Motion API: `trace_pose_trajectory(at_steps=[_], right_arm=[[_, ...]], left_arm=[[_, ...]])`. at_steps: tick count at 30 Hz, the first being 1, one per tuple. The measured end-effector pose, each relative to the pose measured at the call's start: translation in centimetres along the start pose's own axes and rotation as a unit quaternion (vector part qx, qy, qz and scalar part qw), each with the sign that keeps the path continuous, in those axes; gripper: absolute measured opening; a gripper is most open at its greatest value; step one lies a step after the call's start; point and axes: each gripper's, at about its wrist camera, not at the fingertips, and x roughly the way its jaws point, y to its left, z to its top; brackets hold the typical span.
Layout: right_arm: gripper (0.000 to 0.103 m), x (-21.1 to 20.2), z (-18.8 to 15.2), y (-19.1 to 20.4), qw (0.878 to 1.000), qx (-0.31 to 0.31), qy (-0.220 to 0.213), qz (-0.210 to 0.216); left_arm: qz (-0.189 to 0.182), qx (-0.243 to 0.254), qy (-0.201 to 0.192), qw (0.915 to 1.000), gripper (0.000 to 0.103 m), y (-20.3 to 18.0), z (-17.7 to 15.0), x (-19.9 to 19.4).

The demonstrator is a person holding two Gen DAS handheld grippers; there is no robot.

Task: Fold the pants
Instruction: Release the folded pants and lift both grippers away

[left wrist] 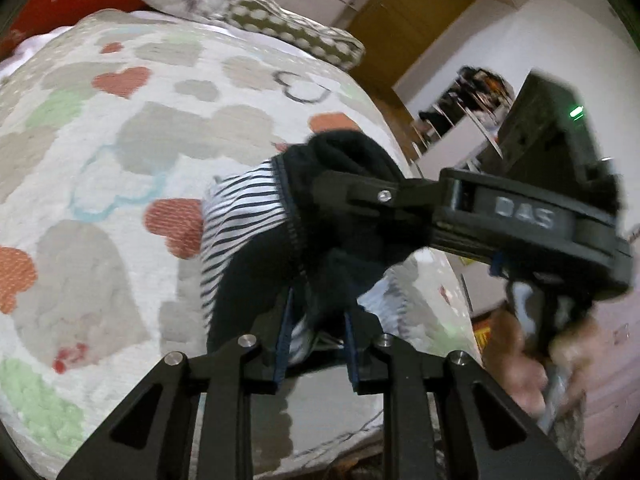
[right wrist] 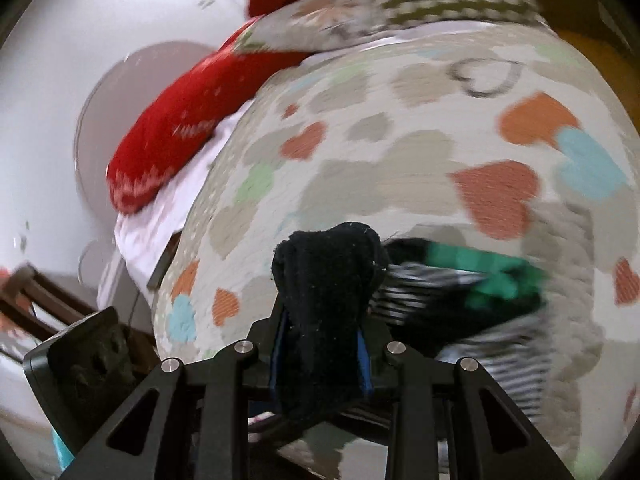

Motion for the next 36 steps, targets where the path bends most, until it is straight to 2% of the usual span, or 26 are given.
trace_pose_trajectory(at_steps=[4,6,7,8,9,12,14,16,17,21,25,29,32,36], right_arm=[[0.032,-2.2,-0.9,-6.1,0.998,0.052,-0.019,-0.013],[0.041,-2.8,-1.6,-8.8,0.996,0.065,-0.024,-0.053],[0.042,-3.1,-1.9,-9.7,0.993,0.072,-0.032,-0.084],[0.048,-3.8,-2.3,-10.6,0.99,0.077,-0.044,-0.112],[0.05,-4.7,-2.6,-11.3,0.988,0.081,-0.059,-0.117],[0.05,-7.5,-3.2,-12.1,0.984,0.095,-0.106,-0.103],[0.048,-8.6,-3.2,-11.8,0.985,0.1,-0.127,-0.06],[0.048,-8.5,-2.9,-11.5,0.986,0.097,-0.129,-0.035],[0.048,-8.1,-2.8,-11.0,0.987,0.092,-0.127,-0.036],[0.052,-5.8,-3.5,-10.5,0.986,0.09,-0.112,-0.089],[0.052,-4.2,-5.0,-11.8,0.985,0.111,-0.105,-0.079],[0.053,-3.8,-6.3,-13.5,0.978,0.14,-0.116,-0.106],[0.055,-4.0,-7.1,-14.9,0.973,0.164,-0.123,-0.106],[0.054,-4.9,-8.0,-15.7,0.965,0.184,-0.14,-0.125]], left_arm=[[0.009,0.005,0.012,0.9999,0.03,-0.7,-0.4,0.2],[0.018,0.001,0.015,0.9997,0.031,-0.6,-0.2,0.4],[0.024,-0.004,0.017,0.9996,0.031,-0.4,0.1,0.5],[0.026,-0.006,0.018,0.9995,0.031,-0.3,0.2,0.5],[0.029,-0.006,0.02,0.9993,0.031,-0.4,0.5,0.8],[0.042,0.015,0.022,0.9988,0.031,-1.3,1.0,1.6],[0.059,0.035,0.025,0.9973,0.031,-2.2,1.1,2.6],[0.067,0.046,0.035,0.9961,0.031,-2.6,0.8,3.7],[0.071,0.051,0.041,0.9954,0.031,-2.7,0.5,4.3],[0.086,0.062,0.046,0.9933,0.033,-2.7,-0.7,5.5],[0.096,0.078,0.037,0.9917,0.036,-3.1,-1.6,5.6],[0.107,0.093,0.028,0.9896,0.042,-3.8,-2.3,5.6],[0.114,0.098,0.029,0.9882,0.046,-4.1,-2.6,5.4],[0.122,0.094,0.03,0.9877,0.056,-4.5,-3.0,4.4]])
